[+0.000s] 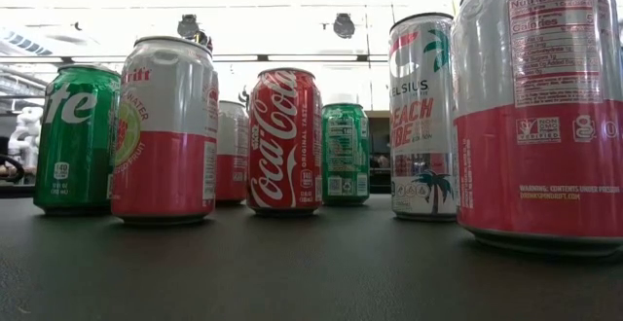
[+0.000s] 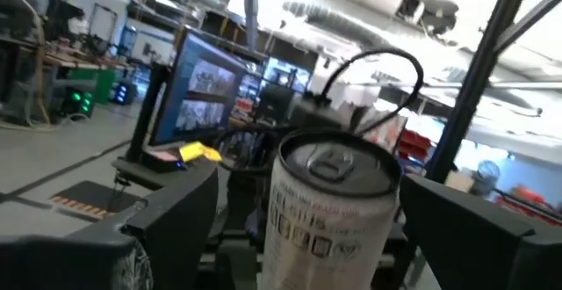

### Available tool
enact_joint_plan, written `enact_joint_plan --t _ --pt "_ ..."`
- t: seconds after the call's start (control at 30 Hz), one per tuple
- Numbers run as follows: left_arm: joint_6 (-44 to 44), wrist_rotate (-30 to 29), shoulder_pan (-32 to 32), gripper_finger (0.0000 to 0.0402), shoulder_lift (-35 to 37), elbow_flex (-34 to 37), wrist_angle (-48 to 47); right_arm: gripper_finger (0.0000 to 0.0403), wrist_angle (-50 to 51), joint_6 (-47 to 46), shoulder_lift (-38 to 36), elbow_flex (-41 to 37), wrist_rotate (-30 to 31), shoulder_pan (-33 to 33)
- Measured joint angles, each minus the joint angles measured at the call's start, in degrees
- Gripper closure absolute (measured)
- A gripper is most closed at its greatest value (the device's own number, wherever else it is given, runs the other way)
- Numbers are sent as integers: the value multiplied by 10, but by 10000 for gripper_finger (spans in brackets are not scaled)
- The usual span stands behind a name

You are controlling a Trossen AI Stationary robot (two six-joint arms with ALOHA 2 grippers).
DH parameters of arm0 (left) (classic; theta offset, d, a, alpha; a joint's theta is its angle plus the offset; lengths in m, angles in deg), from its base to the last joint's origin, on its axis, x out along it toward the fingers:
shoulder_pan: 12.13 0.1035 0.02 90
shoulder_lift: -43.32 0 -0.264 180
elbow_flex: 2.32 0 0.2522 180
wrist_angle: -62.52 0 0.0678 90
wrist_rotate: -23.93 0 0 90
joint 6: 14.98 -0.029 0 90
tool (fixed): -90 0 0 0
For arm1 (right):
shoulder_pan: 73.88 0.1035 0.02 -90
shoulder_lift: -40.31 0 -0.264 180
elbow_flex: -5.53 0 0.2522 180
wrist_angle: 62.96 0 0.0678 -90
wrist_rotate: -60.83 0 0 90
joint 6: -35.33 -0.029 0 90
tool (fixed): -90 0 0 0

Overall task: Place canned beverage on shelf
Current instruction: Put the bottom right white pink soda can on the shelf

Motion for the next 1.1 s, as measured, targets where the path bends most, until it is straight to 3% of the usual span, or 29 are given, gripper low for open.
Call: enact_joint_plan --t 0.23,1.1 --pt "-4 10 0 43 -8 0 -24 168 1 0 0 0 2 -1" --pt "36 81 7 43 -44 1 68 167 -34 -37 24 1 2 -4"
